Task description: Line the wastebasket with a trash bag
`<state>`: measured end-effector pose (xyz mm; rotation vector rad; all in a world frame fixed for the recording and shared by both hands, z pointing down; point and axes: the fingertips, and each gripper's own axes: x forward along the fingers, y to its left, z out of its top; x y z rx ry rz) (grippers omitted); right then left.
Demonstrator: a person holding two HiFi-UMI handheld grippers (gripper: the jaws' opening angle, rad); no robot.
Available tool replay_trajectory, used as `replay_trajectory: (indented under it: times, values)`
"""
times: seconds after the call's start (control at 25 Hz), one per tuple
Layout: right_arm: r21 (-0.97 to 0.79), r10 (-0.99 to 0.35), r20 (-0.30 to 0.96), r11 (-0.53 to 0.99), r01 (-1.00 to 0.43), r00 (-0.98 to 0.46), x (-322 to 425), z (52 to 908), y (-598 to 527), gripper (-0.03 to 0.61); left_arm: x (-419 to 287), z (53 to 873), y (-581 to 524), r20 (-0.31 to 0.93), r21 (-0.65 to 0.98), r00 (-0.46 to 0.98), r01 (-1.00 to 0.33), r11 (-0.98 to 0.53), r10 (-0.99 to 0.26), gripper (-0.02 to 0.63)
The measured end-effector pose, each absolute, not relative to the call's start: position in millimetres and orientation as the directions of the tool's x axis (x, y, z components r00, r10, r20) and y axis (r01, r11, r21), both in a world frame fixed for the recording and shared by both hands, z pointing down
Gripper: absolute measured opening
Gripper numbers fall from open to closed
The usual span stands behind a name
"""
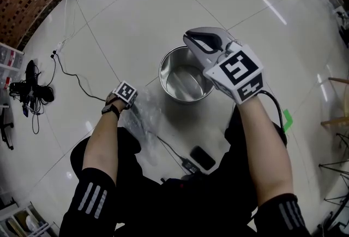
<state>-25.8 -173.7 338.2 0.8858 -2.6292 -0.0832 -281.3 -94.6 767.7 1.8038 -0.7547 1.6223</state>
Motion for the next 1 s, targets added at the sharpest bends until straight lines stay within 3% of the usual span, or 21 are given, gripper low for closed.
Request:
replay_trajectory:
  times: [0.16, 0.4, 0.6, 1.0]
  values:
    - [0.163, -0.598, 0.326, 0.798, -0.579, -0.732, -22, 340, -175, 0.031, -277, 758, -92, 0.994, 0.074, 0.109, -0.766, -0.638, -0.016, -0.004]
    - [0.159, -0.610, 0.321, 0.789, -0.594, -0.725, -14, 340, -175, 0.031, -270, 710, -122, 0.983, 0.003, 0.125, -0.748, -0.663, -0.137, -0.006]
    - [0.167, -0.631, 0.305, 0.773, -0.612, -0.713, -5, 334, -174, 0.031, -261, 649, -178, 0.928, -0.180, 0.126, -0.674, -0.716, -0.351, -0.006]
    - [0.166, -0.655, 0.284, 0.753, -0.637, -0.700, 13, 326, -173, 0.031, -196, 524, -211, 0.816, -0.298, 0.270, -0.561, -0.772, -0.511, -0.006]
